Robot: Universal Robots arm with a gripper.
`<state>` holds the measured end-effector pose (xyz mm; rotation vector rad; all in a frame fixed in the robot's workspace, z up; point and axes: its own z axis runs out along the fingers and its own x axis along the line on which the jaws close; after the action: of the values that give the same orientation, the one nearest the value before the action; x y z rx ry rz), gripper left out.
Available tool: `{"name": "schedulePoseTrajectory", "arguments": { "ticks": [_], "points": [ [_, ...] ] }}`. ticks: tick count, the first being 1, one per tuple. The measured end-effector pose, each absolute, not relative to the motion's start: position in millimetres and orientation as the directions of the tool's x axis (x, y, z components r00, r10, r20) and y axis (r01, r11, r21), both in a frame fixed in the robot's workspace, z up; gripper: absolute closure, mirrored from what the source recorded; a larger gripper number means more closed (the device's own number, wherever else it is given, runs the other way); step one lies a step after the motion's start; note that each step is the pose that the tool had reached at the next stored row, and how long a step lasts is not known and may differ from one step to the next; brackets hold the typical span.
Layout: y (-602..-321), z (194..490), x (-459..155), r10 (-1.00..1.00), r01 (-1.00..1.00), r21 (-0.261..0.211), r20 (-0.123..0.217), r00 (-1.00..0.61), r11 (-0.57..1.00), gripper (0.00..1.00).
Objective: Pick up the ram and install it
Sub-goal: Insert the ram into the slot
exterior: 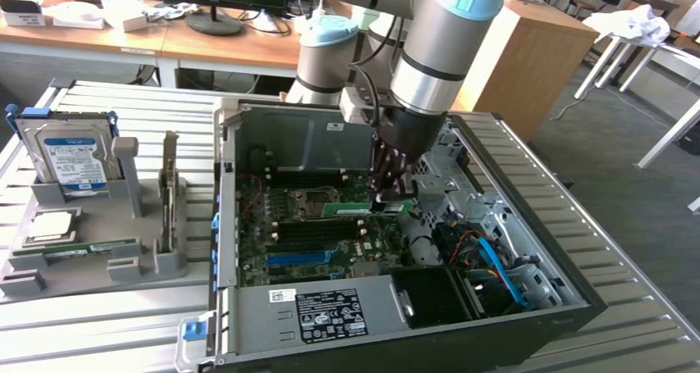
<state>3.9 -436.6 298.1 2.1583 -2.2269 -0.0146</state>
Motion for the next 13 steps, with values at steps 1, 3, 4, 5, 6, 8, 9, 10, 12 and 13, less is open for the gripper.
{"name": "schedulePoseTrajectory", "arguments": {
  "ticks": [1,3,4,5,6,8,9,10,12,13],
  "points": [
    [-436.6,297.9,3.9,-0.999,-0.999,0.035,0.022,-0.031,0.032,0.87],
    [-436.6,297.4,3.9,-0.999,-0.999,0.035,0.022,-0.031,0.032,0.87],
    [-436.6,297.1,3.9,-0.999,-0.999,0.035,0.022,-0.031,0.032,0.87],
    [-436.6,296.9,3.8,-0.999,-0.999,0.035,0.022,-0.031,0.032,0.87],
    [-436.6,296.7,3.9,-0.999,-0.999,0.035,0.022,-0.031,0.032,0.87],
    [-436.6,296.2,3.9,-0.999,-0.999,0.035,0.022,-0.031,0.032,0.87],
    [-436.6,295.9,3.8,-0.999,-0.999,0.035,0.022,-0.031,0.032,0.87],
    [-436.6,295.7,3.9,-0.999,-0.999,0.035,0.022,-0.031,0.032,0.87],
    [-436.6,295.2,3.8,-0.999,-0.999,0.035,0.022,-0.031,0.032,0.87],
    [-436.6,294.9,3.8,-0.999,-0.999,0.035,0.022,-0.031,0.032,0.87]
  ]
}}
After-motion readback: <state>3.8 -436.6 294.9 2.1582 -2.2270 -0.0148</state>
